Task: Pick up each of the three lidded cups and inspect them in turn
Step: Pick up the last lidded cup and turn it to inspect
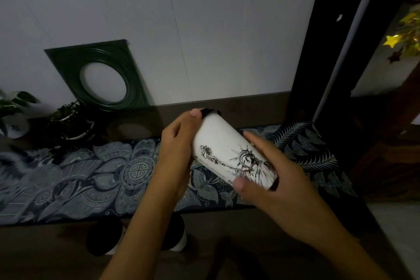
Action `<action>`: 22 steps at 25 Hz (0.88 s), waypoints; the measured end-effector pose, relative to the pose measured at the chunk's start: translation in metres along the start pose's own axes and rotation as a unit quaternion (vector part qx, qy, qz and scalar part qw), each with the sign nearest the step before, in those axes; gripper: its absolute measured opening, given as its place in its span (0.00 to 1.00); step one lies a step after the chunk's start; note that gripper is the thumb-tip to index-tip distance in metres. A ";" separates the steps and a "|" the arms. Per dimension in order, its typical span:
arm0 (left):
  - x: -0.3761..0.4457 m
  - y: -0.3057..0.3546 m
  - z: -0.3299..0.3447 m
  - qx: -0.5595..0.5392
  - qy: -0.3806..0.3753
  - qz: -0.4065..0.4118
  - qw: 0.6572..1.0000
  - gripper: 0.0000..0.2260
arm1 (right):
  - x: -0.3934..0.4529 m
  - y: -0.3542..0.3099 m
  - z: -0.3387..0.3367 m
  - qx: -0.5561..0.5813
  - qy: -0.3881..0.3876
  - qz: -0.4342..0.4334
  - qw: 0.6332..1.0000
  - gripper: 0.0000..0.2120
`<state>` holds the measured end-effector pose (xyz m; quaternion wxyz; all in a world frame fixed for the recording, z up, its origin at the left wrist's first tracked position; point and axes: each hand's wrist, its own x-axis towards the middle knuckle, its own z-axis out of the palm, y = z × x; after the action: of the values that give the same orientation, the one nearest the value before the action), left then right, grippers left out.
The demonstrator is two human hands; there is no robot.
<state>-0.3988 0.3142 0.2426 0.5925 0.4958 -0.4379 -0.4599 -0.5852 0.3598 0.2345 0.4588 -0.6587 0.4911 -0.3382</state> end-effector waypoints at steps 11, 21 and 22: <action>-0.002 0.007 -0.009 -0.022 -0.042 0.037 0.998 0.15 | -0.001 -0.003 0.011 0.436 -0.105 0.114 0.886 0.25; -0.007 0.011 -0.014 -0.005 -0.048 0.065 0.997 0.15 | -0.004 -0.007 0.013 0.247 -0.041 0.017 0.968 0.26; -0.008 0.011 -0.014 -0.017 -0.054 0.070 0.996 0.16 | -0.004 -0.009 0.013 0.350 -0.069 0.053 0.933 0.23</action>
<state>-0.3858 0.3251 0.2517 0.6073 0.4281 -0.4948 -0.4505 -0.5715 0.3679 0.2383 0.7103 -0.4509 0.3432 -0.4177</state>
